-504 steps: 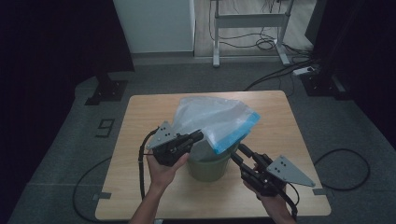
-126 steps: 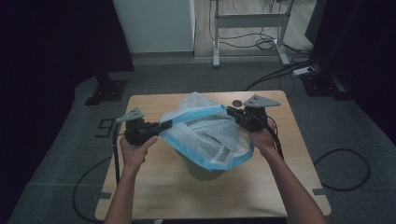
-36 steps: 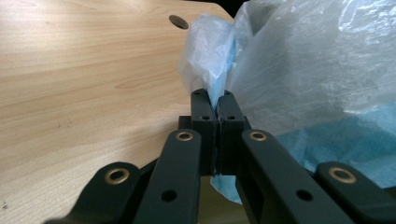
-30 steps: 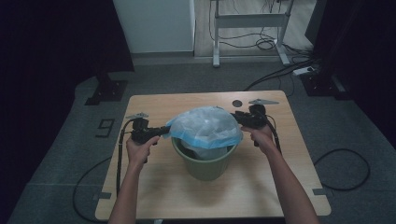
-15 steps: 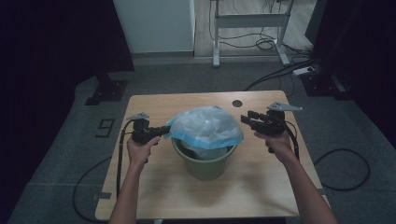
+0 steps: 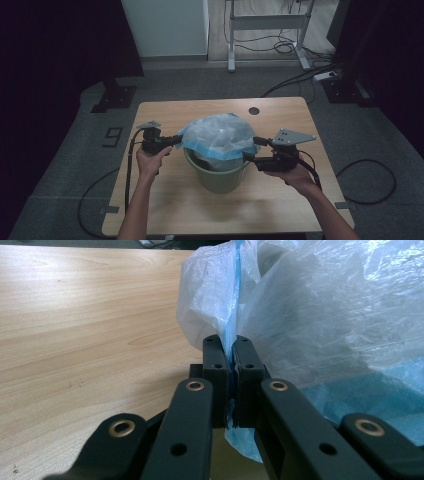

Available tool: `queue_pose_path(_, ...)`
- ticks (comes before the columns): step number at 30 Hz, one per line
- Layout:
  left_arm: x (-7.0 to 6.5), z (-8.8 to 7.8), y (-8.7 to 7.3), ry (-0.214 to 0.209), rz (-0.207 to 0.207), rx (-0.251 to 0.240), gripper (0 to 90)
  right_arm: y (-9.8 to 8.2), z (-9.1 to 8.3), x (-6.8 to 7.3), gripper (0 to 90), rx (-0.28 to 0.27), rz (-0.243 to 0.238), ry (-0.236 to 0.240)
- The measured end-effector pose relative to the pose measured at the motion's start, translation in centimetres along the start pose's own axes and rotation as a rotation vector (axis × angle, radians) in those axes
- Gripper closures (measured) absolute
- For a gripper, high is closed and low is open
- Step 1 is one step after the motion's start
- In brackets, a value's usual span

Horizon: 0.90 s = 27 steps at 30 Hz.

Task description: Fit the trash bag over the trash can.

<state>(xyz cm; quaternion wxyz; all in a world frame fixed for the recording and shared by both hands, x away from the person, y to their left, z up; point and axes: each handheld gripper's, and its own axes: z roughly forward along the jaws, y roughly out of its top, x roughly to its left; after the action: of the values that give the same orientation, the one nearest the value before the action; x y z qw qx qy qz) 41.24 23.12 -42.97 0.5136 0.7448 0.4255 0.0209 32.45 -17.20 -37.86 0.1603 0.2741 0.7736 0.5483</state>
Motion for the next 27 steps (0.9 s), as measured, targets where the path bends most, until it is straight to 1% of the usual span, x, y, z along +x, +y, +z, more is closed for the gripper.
queue_pose_path(3,0.0,0.1,0.0,-0.001,0.002,0.001,87.0,0.3,0.7,0.1,28.2,0.018,-0.01,0.0)
queue_pose_path(4,0.0,0.1,0.0,0.0,0.004,0.0,87.0,0.6,1.2,0.2,26.8,0.031,-0.025,-0.003)
queue_pose_path(5,0.0,0.1,0.0,-0.001,0.005,0.0,87.0,0.6,1.2,0.2,26.8,0.031,-0.025,-0.003)
queue_pose_path(6,0.0,0.1,0.0,-0.002,0.005,0.0,86.9,0.8,1.6,0.4,26.0,0.037,-0.055,-0.005)
queue_pose_path(7,0.0,0.1,0.0,-0.002,0.004,0.001,86.9,0.9,1.8,0.5,26.1,0.04,-0.065,0.005)
queue_pose_path(8,0.0,0.1,0.0,-0.002,0.004,0.001,87.0,0.9,1.8,0.5,26.1,0.04,-0.065,0.005)
queue_pose_path(11,0.0,0.2,0.0,-0.004,0.002,0.0,87.0,1.1,2.3,0.8,27.2,0.058,-0.097,0.001)
queue_pose_path(12,0.0,0.2,0.0,-0.005,0.001,0.0,87.0,1.1,2.9,0.8,29.0,0.08,-0.109,-0.006)
queue_pose_path(13,0.0,0.3,0.0,-0.006,0.001,0.0,87.0,1.2,3.1,0.8,32.4,0.093,-0.113,-0.012)
queue_pose_path(14,0.0,0.3,0.0,-0.006,0.001,0.001,87.0,1.2,3.1,0.8,32.4,0.093,-0.113,-0.012)
queue_pose_path(17,0.0,0.3,0.0,-0.008,0.0,-0.003,87.0,1.0,3.6,0.8,48.8,0.133,-0.127,-0.024)
queue_pose_path(18,0.0,0.2,0.0,-0.008,0.0,-0.003,87.0,0.9,3.6,0.8,57.4,0.144,-0.132,-0.025)
queue_pose_path(19,0.0,0.2,0.0,-0.009,-0.001,-0.005,87.0,0.7,3.6,0.8,71.4,0.147,-0.136,-0.02)
queue_pose_path(20,0.0,0.2,0.0,-0.009,-0.001,-0.005,86.9,0.7,3.6,0.8,71.4,0.147,-0.136,-0.02)
queue_pose_path(22,0.1,0.2,0.0,-0.008,-0.002,-0.005,87.0,0.6,3.3,0.7,82.7,0.136,-0.123,-0.012)
queue_pose_path(23,0.1,0.2,0.0,-0.008,-0.002,-0.006,86.9,0.6,2.8,0.5,88.5,0.106,-0.095,0.015)
queue_pose_path(24,0.1,0.2,0.0,-0.007,-0.003,-0.006,86.9,0.6,2.8,0.5,88.5,0.106,-0.095,0.015)
queue_pose_path(25,0.1,0.1,0.0,-0.008,-0.004,-0.007,86.9,0.7,2.1,0.5,89.0,0.069,-0.068,0.056)
queue_pose_path(26,0.1,0.1,0.0,-0.008,-0.003,-0.007,87.0,0.6,1.6,0.6,89.0,0.051,-0.055,0.078)
queue_pose_path(27,0.1,0.1,0.0,-0.008,-0.003,-0.007,87.0,0.6,1.6,0.6,89.0,0.051,-0.055,0.078)
